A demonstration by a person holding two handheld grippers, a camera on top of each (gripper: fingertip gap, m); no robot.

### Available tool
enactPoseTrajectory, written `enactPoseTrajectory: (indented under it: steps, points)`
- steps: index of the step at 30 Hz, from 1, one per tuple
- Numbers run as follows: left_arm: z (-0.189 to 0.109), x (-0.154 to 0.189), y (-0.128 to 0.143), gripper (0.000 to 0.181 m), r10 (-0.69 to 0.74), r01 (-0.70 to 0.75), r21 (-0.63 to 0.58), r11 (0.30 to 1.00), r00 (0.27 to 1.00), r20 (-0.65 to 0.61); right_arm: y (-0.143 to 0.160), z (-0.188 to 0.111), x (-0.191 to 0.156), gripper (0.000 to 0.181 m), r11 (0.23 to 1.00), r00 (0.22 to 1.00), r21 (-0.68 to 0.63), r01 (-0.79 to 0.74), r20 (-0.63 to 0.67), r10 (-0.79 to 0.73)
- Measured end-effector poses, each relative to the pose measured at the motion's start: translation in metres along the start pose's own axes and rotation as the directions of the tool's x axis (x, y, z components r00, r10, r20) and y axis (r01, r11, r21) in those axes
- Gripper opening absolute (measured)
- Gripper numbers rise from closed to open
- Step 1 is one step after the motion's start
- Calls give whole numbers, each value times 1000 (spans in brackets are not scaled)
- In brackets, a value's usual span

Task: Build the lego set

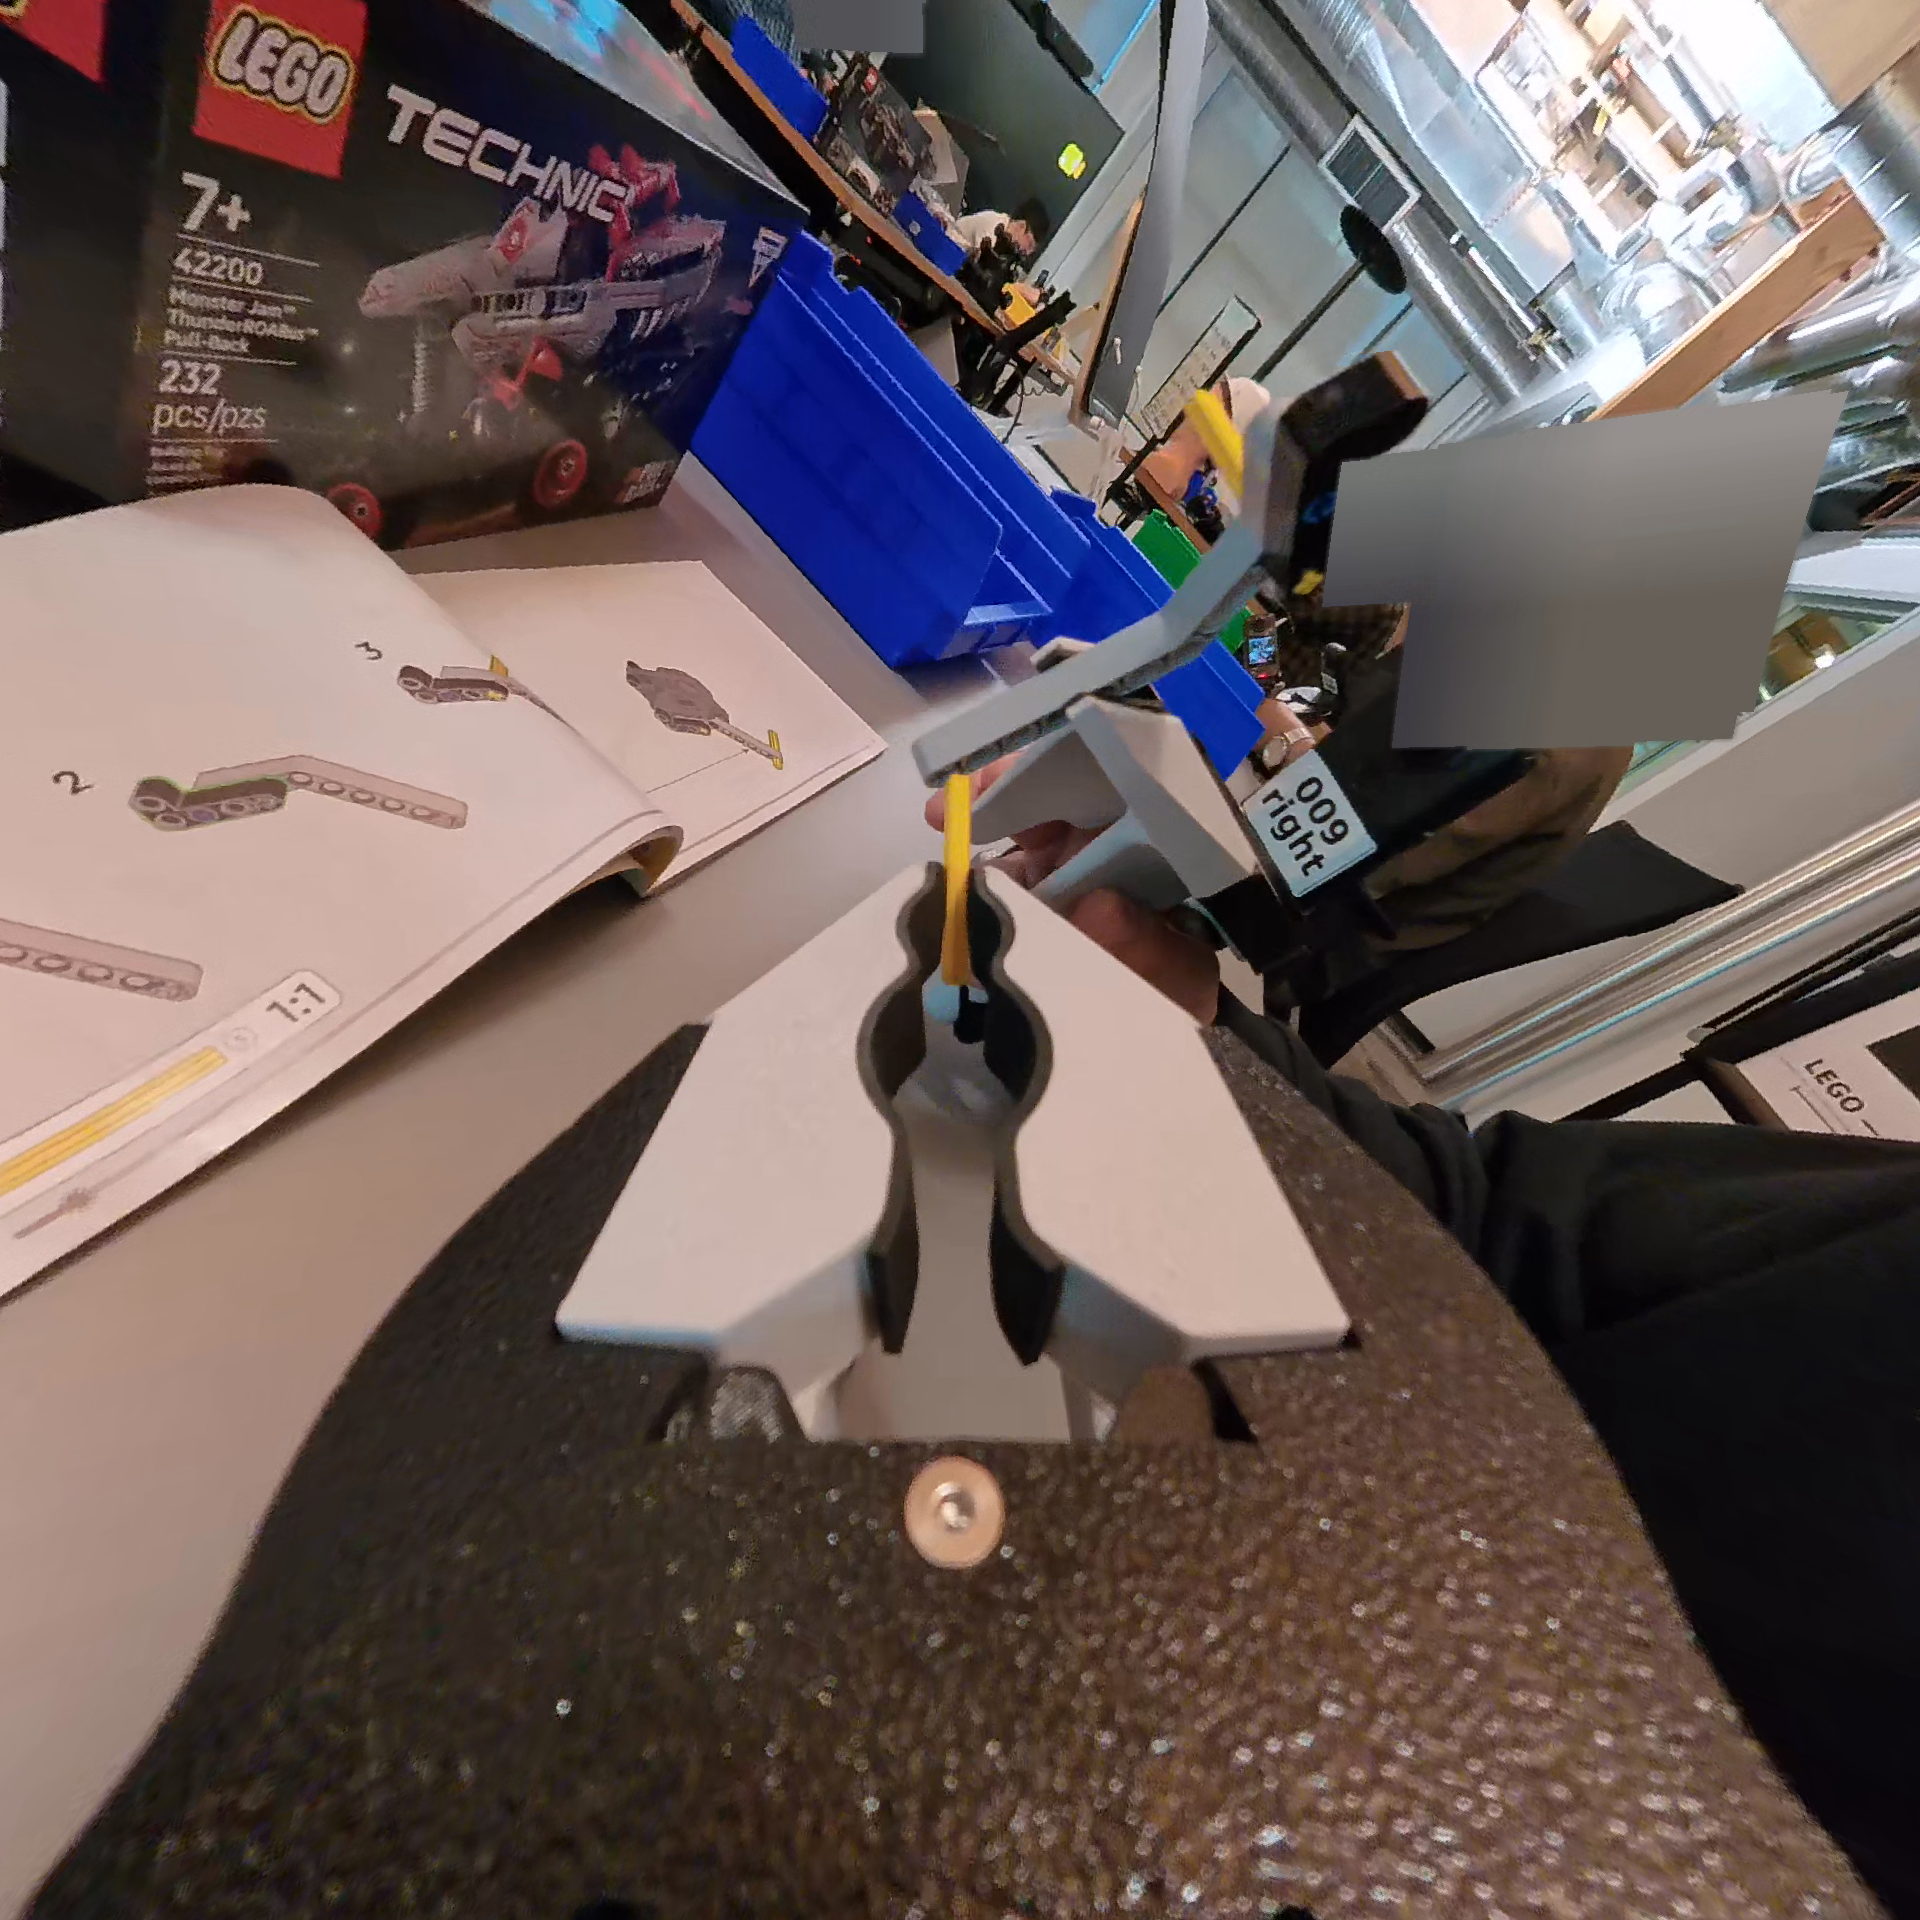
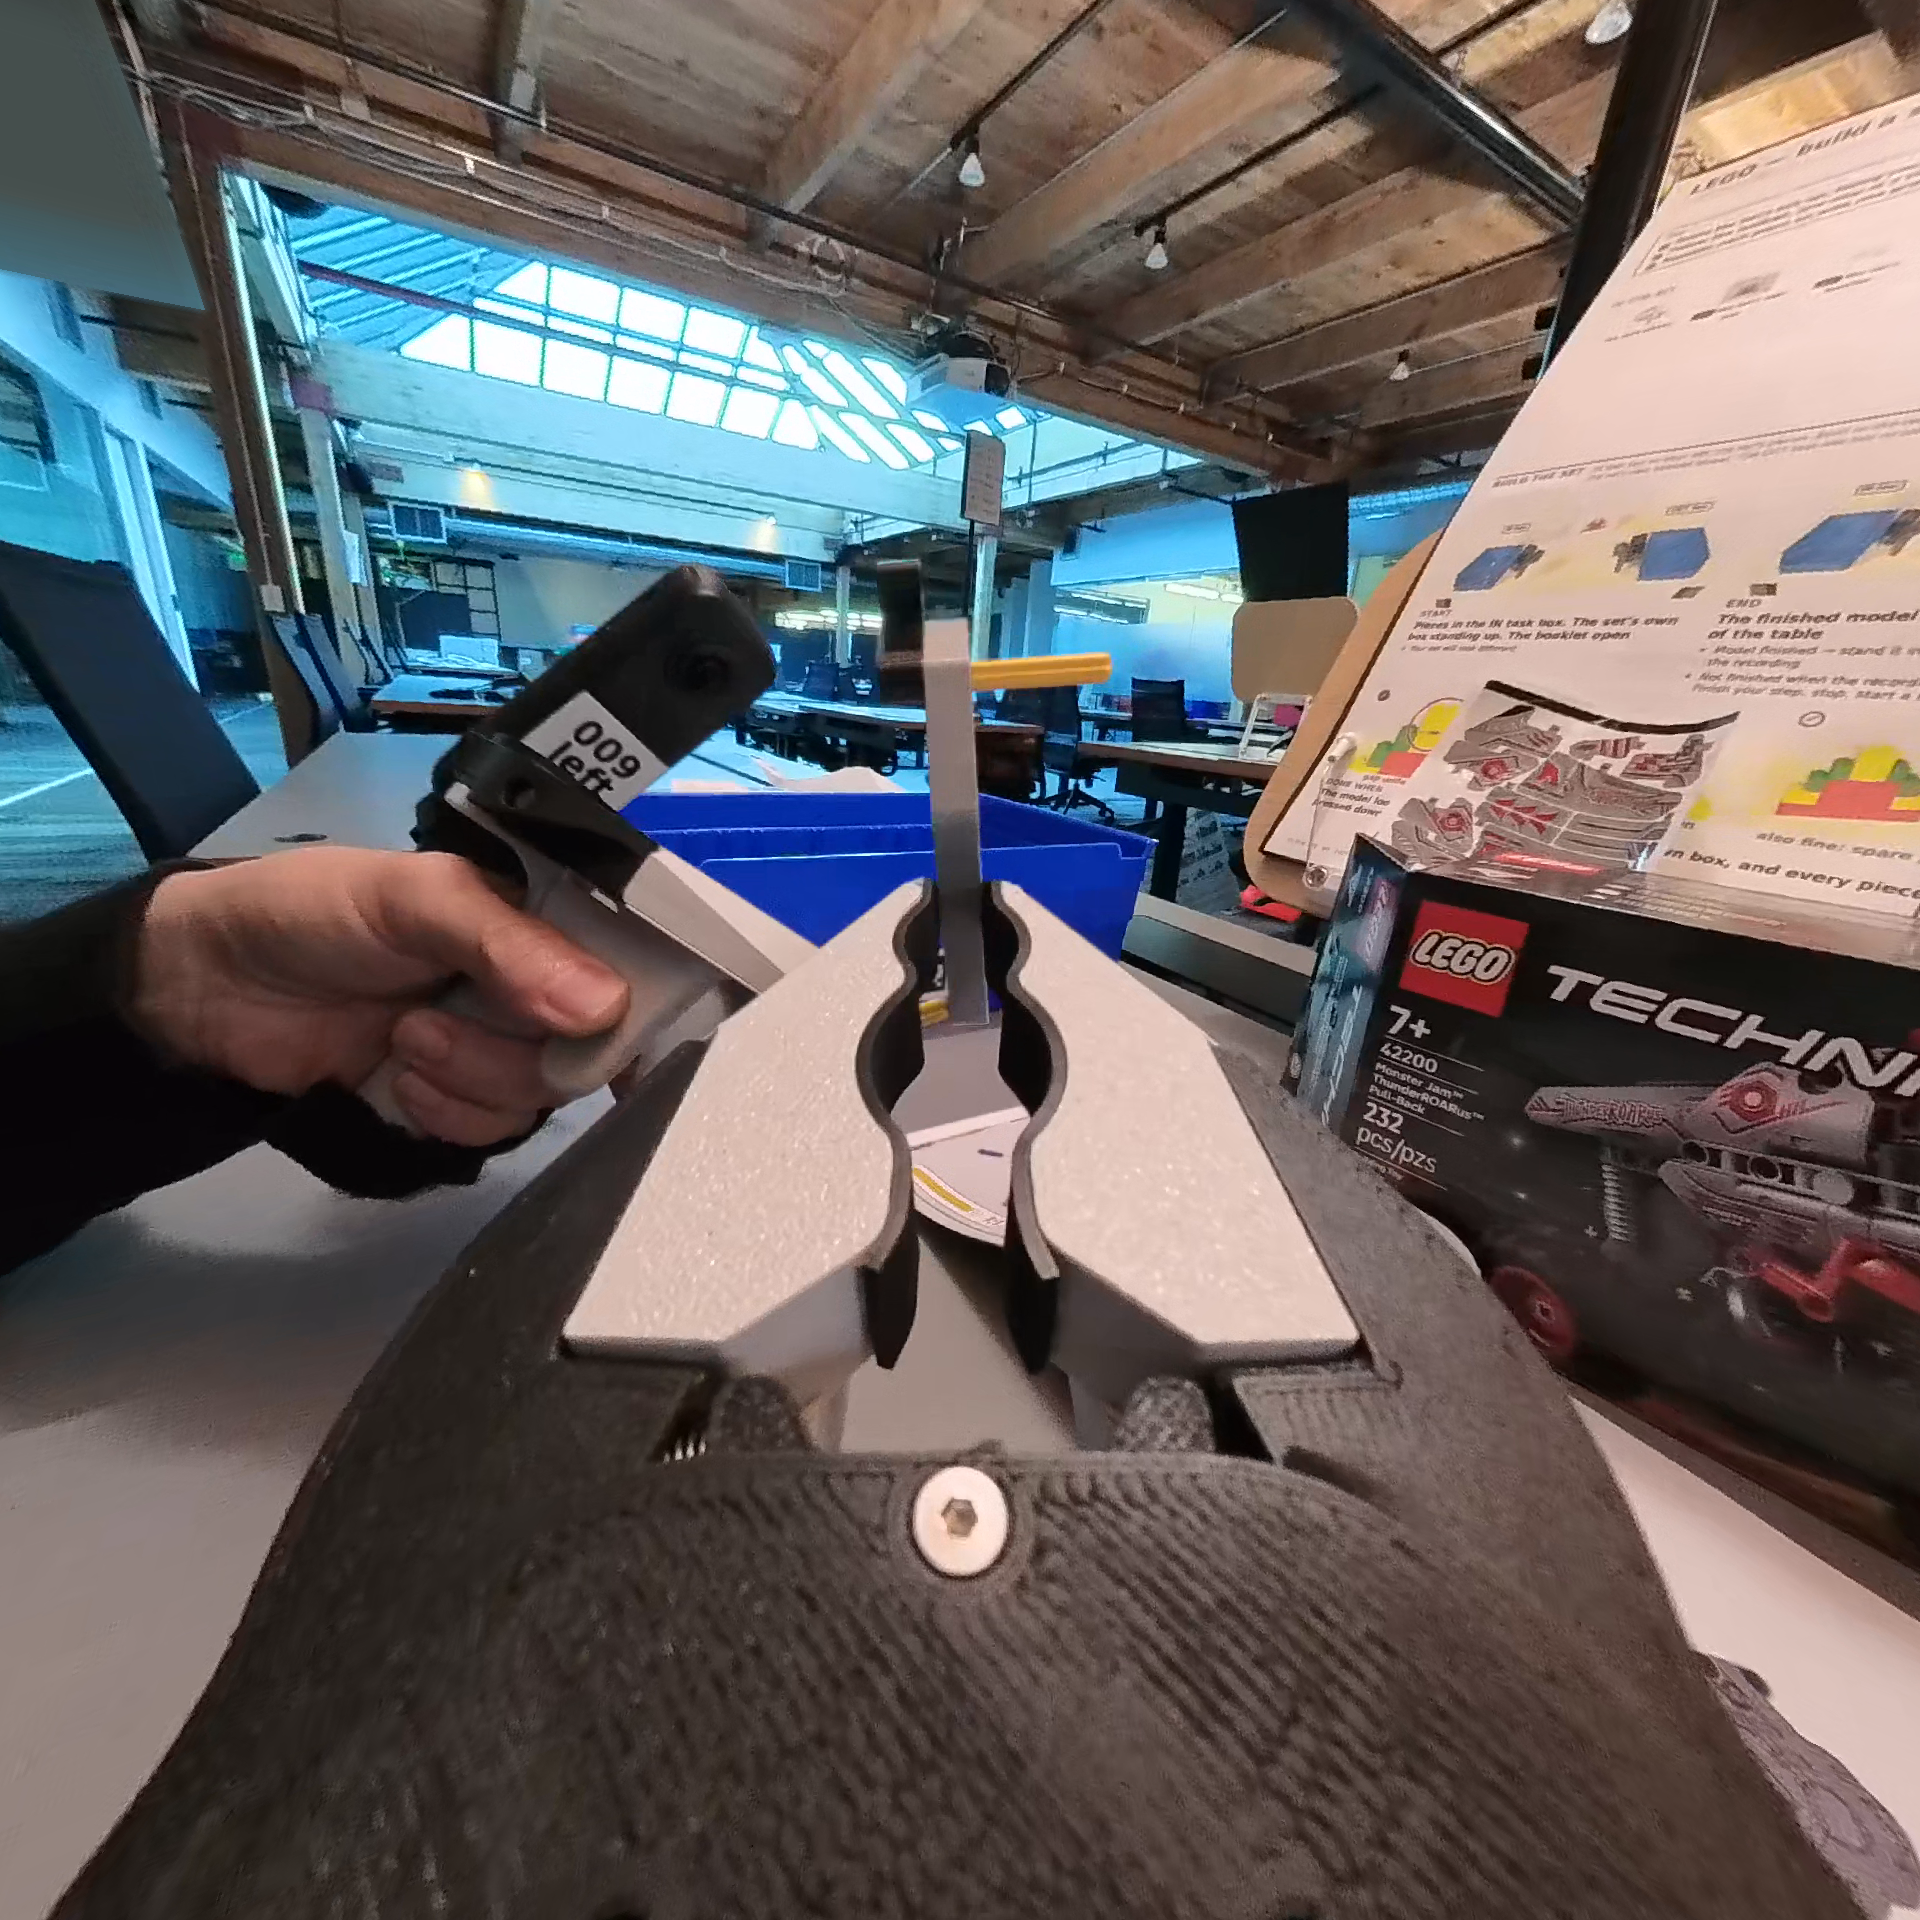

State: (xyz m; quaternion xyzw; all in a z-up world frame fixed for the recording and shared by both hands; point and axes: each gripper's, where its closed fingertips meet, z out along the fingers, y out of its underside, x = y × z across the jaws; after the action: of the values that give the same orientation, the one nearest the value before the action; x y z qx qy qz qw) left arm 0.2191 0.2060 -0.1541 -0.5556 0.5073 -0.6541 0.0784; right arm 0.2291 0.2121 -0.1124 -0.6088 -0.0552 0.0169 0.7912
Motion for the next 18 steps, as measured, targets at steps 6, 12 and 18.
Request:
enactPoseTrajectory:
  steps: [6, 12, 18]
  points:
    - [-1, -1, -1, 2, -52, 52, 10, 999, 998, -31, 0, 0, 0, 7, 1000, 1000, -2, -9, 9, 9]
    - [-1, -3, 1, 2, -96, 96, 6, 995, 994, -43, 3, 2, -2, 7, 1000, 1000, -15, -16, 2, 16]
    - [-3, -3, 3, 1, -258, 261, 0, 965, 955, -147, 8, 4, -5, 7, 997, 1000, -75, 10, 0, -10]
